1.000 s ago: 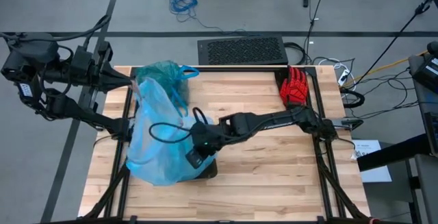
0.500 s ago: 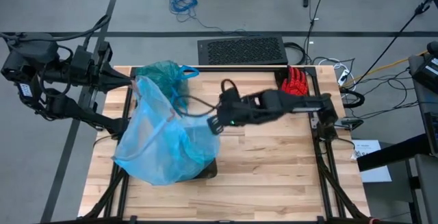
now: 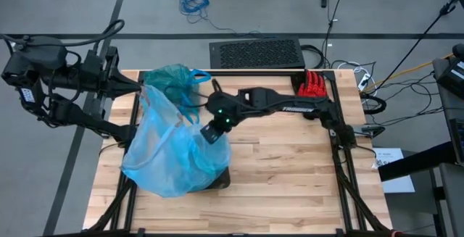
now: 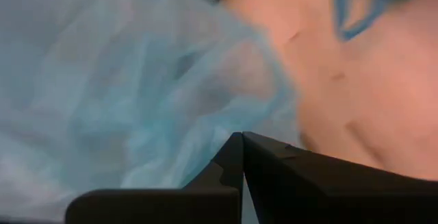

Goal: Place trash/remove bag and relplace
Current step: Insert the new blue trash bag into the trash bin

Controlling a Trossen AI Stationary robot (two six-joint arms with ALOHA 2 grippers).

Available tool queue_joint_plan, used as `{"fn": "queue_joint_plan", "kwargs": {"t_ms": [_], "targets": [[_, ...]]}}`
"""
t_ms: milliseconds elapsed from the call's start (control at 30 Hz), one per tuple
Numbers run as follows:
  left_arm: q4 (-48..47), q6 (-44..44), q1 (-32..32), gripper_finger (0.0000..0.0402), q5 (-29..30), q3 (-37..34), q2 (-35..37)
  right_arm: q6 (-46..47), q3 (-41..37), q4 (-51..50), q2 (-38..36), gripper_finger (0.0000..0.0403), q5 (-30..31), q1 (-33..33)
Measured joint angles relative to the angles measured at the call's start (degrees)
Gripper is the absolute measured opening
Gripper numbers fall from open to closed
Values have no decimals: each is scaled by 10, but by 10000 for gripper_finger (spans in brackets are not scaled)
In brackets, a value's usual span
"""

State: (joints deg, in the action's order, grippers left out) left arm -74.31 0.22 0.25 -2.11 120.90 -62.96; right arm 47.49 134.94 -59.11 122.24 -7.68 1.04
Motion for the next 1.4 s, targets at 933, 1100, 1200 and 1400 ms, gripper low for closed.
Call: {"fn": "queue_joint_plan", "kwargs": {"t_ms": [933,1100,1200,1400], "targets": [[-2,0,0,0,16,0,0,147,1,259,65,0,0,112],[-2,-4,0,0,16,0,0,169,0,249,105,0,-13,106],[-3,-11,0,0,16,0,0,181,0,225,109,0,-2,103],[-4,-11,0,0,16,0,4,194,0,111,98,0,41,102]]}}
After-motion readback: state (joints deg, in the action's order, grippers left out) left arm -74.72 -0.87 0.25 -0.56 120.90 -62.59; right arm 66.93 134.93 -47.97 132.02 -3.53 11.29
